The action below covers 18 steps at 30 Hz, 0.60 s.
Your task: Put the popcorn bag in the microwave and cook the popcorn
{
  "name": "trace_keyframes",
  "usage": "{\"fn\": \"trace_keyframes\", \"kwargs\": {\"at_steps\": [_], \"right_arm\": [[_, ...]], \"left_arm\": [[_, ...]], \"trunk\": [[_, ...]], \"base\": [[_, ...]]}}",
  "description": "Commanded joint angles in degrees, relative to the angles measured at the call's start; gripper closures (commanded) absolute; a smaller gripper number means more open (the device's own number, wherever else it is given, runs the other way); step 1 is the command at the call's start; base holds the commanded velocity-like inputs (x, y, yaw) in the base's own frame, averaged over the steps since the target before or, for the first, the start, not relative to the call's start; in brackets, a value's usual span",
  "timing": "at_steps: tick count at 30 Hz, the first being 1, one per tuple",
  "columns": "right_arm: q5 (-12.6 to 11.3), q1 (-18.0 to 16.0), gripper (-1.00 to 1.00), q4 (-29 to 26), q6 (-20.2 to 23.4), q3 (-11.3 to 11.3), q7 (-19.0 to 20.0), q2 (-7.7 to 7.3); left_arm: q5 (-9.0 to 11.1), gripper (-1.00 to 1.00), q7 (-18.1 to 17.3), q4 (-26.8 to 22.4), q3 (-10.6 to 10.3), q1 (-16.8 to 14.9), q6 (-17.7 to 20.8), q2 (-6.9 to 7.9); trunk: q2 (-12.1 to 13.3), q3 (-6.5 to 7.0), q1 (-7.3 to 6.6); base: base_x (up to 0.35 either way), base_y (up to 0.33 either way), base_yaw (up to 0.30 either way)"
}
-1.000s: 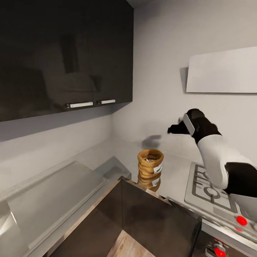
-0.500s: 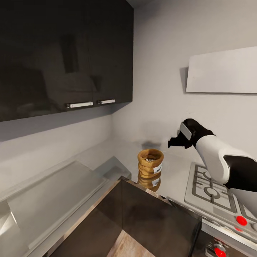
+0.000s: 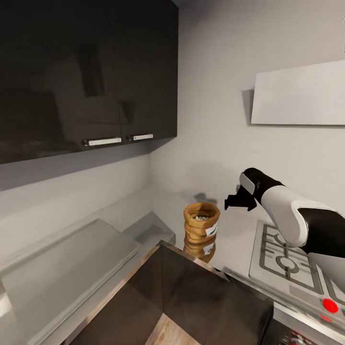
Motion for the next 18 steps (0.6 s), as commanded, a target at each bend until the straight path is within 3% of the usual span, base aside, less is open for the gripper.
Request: {"fn": "trace_keyframes", "kwargs": {"at_steps": [1,5,15,18], "right_arm": [[-0.29,0.0,-1.0,-0.02,0.17,-0.23,-0.47,0.02],[-0.29,0.0,-1.0,0.07,0.17,-0.24,-0.46,0.02],[-0.29,-0.01,-1.0,0.02,0.18,-0.24,-0.48,0.02],[-0.29,-0.01,-1.0,0.02,0.17,-0.24,-0.48,0.02]], "left_arm": [[0.05,-1.0,0.07,-0.01,0.23,-0.01,-0.03,-0.01],[0.05,-1.0,0.07,0.04,0.27,-0.01,-0.04,-0.01],[0.05,-1.0,0.07,0.03,0.26,-0.01,-0.03,-0.01],[0.05,-1.0,0.07,0.04,0.27,-0.01,0.1,-0.01]], "trunk": [[-0.02,-0.02,0.03],[-0.02,-0.03,0.03],[-0.02,-0.22,0.03],[-0.02,-0.24,0.03]], "base": [[0.011,-0.002,0.0],[0.025,0.0,0.068],[0.027,0.0,0.228],[0.002,0.0,0.084]]}}
